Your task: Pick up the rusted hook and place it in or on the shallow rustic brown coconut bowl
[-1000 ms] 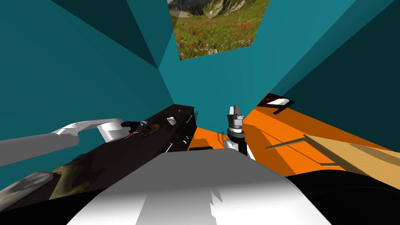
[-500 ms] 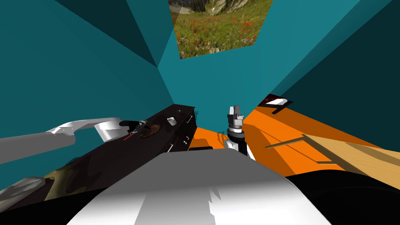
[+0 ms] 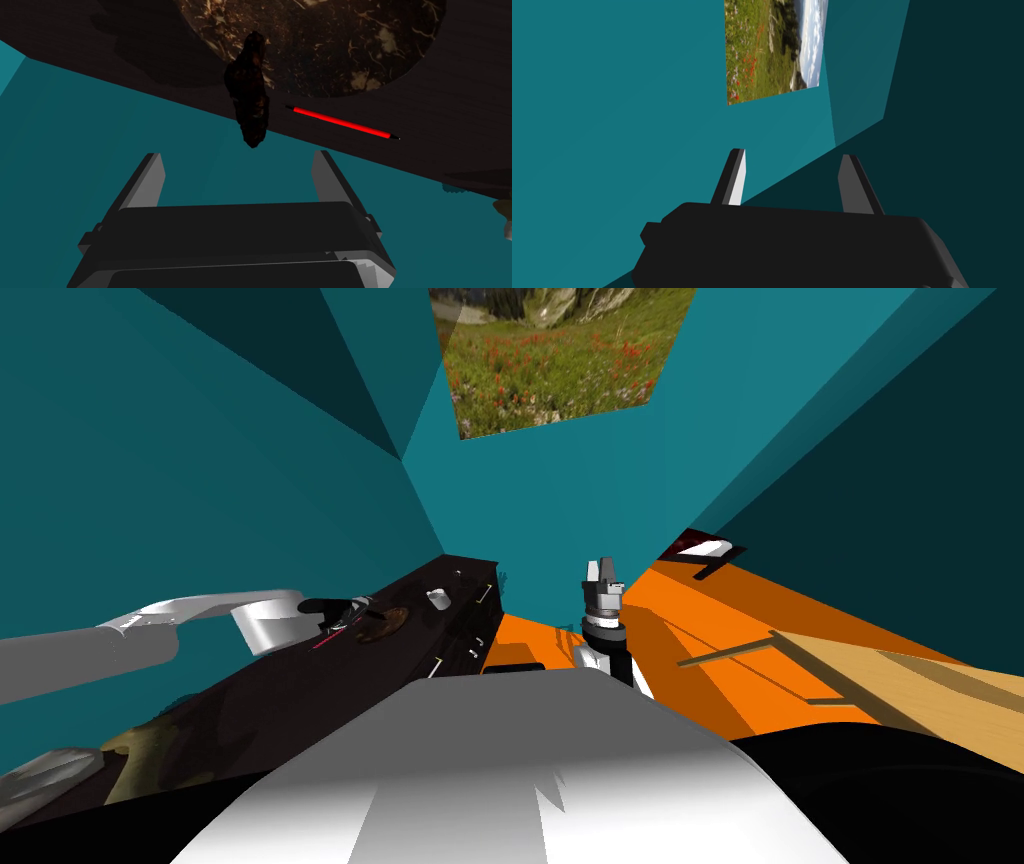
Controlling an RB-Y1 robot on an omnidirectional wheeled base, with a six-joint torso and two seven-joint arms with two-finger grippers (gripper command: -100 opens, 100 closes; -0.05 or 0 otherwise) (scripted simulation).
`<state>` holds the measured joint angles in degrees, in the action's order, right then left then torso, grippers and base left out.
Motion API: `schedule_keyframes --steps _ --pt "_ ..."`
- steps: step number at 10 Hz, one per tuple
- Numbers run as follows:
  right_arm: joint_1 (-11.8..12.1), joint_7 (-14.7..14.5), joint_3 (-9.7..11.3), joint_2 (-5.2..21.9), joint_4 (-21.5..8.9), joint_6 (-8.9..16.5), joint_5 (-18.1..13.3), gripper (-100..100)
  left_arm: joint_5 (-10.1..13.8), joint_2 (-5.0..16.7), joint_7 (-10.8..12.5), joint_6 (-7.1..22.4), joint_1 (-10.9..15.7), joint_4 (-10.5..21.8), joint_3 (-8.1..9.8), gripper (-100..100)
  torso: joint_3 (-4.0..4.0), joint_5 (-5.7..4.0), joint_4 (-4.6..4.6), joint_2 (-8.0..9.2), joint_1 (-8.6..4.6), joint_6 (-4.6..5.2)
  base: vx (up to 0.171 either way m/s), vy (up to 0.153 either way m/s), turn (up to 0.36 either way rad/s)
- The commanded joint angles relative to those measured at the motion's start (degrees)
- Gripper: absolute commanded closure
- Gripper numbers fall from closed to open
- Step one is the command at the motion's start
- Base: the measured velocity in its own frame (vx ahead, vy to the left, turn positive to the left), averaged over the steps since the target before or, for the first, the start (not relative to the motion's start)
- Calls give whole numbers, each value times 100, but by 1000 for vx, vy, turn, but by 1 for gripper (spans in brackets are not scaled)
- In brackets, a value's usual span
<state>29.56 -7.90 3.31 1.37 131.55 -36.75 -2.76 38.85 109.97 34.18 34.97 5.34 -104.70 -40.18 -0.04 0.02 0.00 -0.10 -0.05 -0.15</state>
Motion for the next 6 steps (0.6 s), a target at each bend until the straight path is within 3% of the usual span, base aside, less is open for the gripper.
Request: schedule_keyframes --steps 1,2,3,4,5,6 --pt "0 0 0 0 0 0 0 0 -170 265 286 -273 -102 -23 -131 -100 0 0 0 0 0 0 25 -18 -30" --pt "0 0 0 0 0 0 0 0 -170 265 380 -273 -102 -23 -131 -100 -2 -1 -1 -3 -2 0 19 -17 -17" --pt "0 0 0 0 0 0 0 0 -316 502 618 -500 -190 -48 -245 -100 -2 0 -1 -3 -2 0 21 -20 -45" --pt "0 0 0 0 0 0 0 0 -316 502 691 -500 -190 -48 -245 -100 -2 -1 -1 -3 -3 1 17 -15 -20" --pt "0 0 0 0 0 0 0 0 -462 739 918 -726 -278 -74 -359 -100 -2 0 -1 -2 -1 0 18 -19 -34" --pt "0 0 0 0 0 0 0 0 -462 739 1003 -726 -278 -74 -359 -100 -1 -1 -1 -2 -3 1 16 -17 -19"
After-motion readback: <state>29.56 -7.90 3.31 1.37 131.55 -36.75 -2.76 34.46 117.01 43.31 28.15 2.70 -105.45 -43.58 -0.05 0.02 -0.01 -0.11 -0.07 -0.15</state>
